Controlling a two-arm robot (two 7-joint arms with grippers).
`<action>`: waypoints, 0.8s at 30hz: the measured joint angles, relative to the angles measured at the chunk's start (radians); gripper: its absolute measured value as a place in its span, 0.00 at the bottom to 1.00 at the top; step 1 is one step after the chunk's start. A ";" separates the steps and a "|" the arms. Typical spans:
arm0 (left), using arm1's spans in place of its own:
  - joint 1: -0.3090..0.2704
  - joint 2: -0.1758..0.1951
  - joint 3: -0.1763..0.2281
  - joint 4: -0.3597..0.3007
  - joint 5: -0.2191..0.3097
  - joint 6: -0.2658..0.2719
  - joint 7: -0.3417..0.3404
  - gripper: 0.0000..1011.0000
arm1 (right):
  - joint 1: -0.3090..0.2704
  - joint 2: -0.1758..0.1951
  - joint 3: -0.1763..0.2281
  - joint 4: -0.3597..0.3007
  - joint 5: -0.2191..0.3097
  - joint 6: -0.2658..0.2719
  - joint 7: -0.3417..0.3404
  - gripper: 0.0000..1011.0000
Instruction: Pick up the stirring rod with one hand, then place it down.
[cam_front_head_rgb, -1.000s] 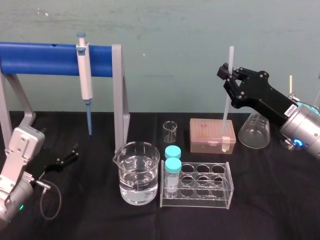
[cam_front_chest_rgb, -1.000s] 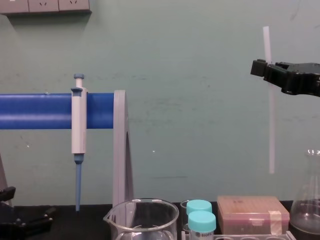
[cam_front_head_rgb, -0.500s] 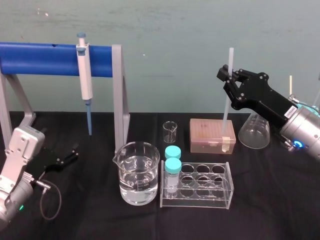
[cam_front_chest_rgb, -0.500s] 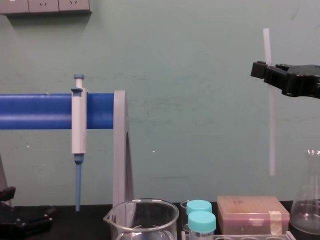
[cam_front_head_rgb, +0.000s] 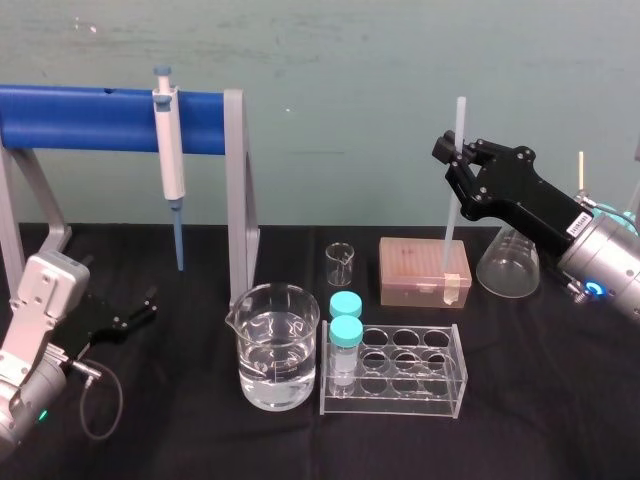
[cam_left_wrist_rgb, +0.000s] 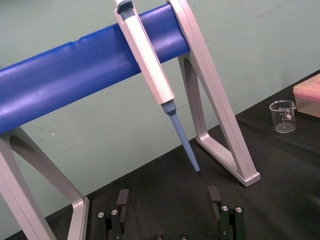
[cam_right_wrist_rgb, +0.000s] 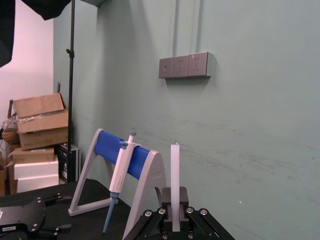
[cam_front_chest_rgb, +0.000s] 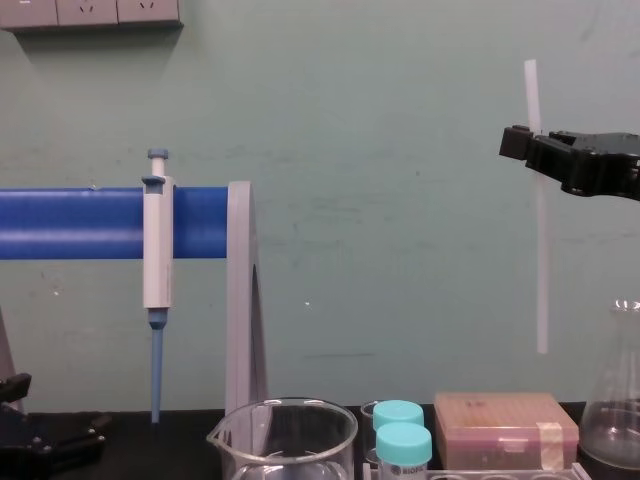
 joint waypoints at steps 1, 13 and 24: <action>0.000 0.000 0.000 0.000 0.000 0.000 0.000 0.99 | 0.000 0.000 0.000 0.001 0.000 0.000 0.000 0.07; 0.000 0.000 0.000 0.000 0.000 0.000 0.000 0.99 | 0.003 -0.001 -0.002 0.004 0.000 0.000 0.000 0.07; 0.000 0.000 0.000 0.000 0.000 0.000 0.000 0.99 | 0.003 0.001 -0.002 0.003 -0.003 0.001 0.000 0.07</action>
